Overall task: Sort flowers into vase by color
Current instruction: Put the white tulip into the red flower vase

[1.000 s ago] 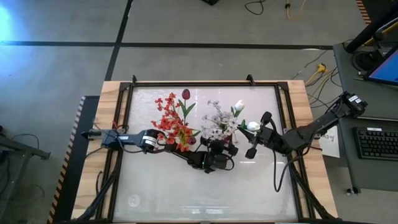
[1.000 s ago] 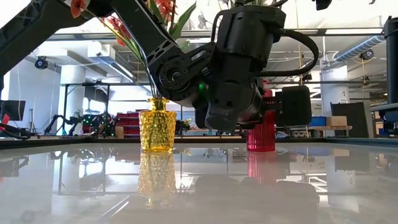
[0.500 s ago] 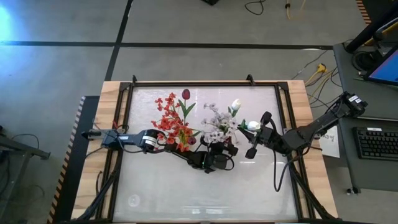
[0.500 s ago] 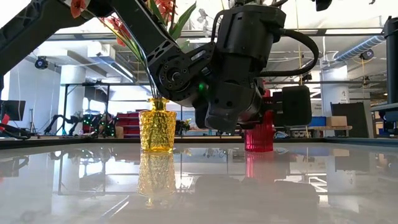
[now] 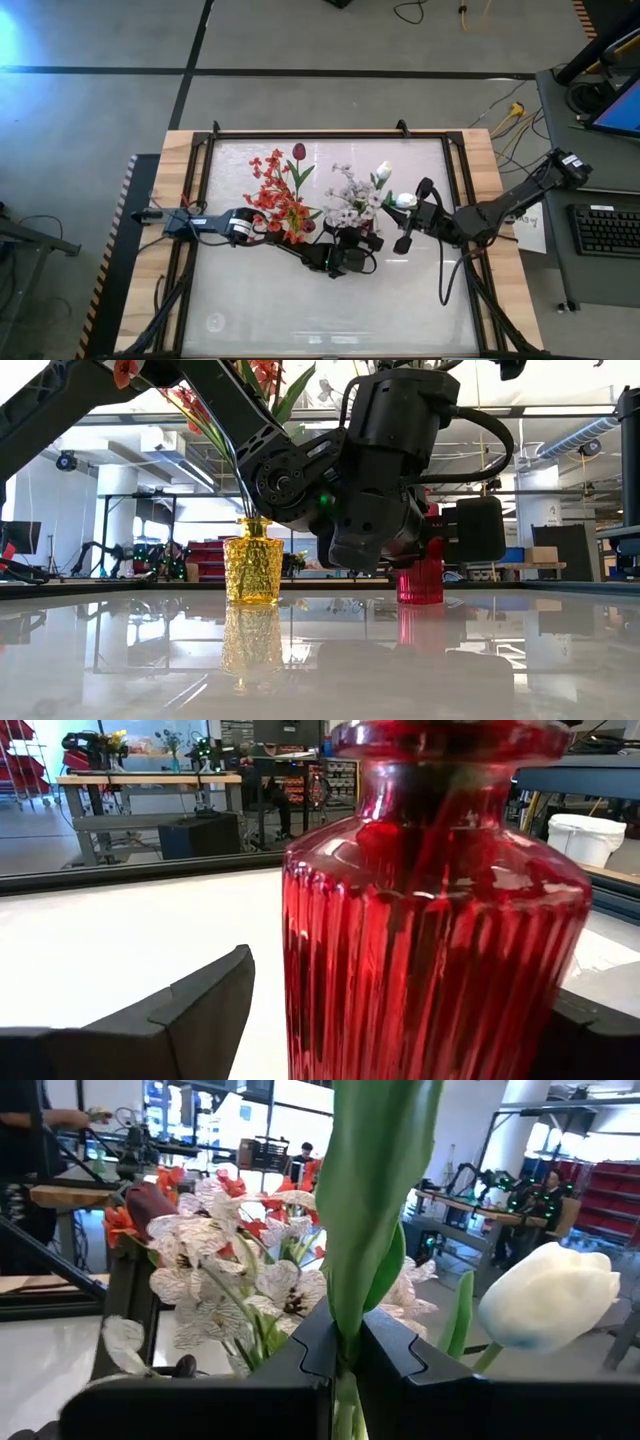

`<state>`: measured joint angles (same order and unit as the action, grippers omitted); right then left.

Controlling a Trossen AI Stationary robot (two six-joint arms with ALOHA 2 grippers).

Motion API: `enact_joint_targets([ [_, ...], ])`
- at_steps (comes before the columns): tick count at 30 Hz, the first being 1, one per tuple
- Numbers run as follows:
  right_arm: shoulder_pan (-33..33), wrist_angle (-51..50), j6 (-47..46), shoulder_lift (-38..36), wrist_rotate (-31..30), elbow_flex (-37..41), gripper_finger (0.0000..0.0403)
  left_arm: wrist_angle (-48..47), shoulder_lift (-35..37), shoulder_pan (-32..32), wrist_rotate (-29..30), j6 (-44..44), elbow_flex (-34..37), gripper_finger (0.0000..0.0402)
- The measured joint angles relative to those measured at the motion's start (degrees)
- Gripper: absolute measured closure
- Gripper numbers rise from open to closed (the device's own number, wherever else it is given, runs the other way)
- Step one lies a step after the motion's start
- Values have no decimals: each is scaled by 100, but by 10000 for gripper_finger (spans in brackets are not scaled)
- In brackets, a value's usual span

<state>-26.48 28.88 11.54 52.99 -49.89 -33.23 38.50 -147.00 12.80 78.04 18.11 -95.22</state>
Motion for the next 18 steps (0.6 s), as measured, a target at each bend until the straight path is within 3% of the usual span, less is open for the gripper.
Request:
enact_joint_targets([
  [18,388,-120,-169,7,556,0,385,-27,2,2,-72,0,0,91],
])
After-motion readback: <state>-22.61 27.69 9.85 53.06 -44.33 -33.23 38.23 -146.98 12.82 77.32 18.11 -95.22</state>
